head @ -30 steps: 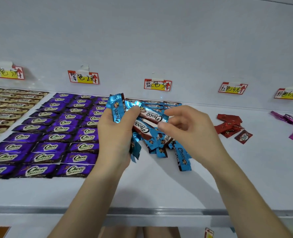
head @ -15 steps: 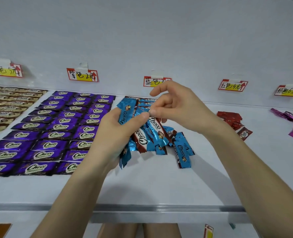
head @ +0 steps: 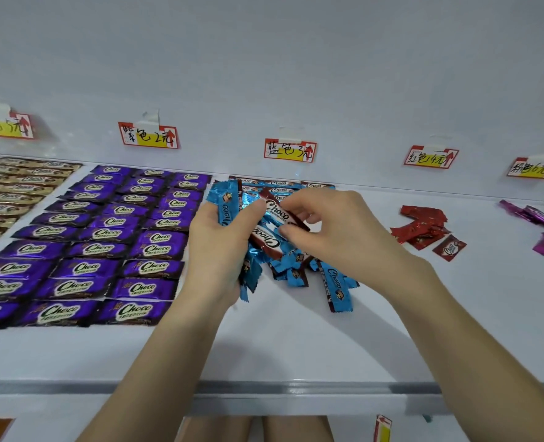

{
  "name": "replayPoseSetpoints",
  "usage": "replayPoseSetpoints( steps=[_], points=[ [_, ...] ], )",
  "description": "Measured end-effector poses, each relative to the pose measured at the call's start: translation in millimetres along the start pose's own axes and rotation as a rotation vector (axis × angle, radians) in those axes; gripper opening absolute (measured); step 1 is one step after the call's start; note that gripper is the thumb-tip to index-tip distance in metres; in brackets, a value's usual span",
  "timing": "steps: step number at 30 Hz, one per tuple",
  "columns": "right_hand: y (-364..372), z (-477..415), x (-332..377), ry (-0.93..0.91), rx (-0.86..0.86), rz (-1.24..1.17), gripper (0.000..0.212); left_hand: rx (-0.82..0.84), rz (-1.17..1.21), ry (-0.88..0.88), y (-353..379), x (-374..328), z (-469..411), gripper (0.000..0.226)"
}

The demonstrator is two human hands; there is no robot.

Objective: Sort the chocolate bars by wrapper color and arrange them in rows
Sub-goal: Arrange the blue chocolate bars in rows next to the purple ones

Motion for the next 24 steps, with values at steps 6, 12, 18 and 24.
replayPoseSetpoints(
  steps=[6, 12, 18, 24],
  points=[
    [-5, -27, -42, -0.006, -0.003, 0.012, 0.018, -0.018, -0.001, -0.061, -7, 10, 0, 0.008],
    [12, -49, -82, 0.010, 0.207, 0.218, 0.024, -0.037, -0.011, -0.132, -16, 20, -1, 0.012],
    [40, -62, -86, -0.015, 0.326, 0.311, 0.023, -0.055, -0.037, -0.142, -20, 22, -3, 0.015],
    [51, -67, -95, -0.008, 0.321, 0.350, 0.023, -0.061, -0.004, -0.148, -22, 22, -3, 0.012]
  ],
)
Point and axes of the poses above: each hand's wrist, its own z-axis away from the middle knuckle, its own y-axis out of the palm, x = y × z, the point moved 8 cm from there along -z, towards the middle knuckle, and after that the axes turned 10 degrees about x, right-handed, at the moved point
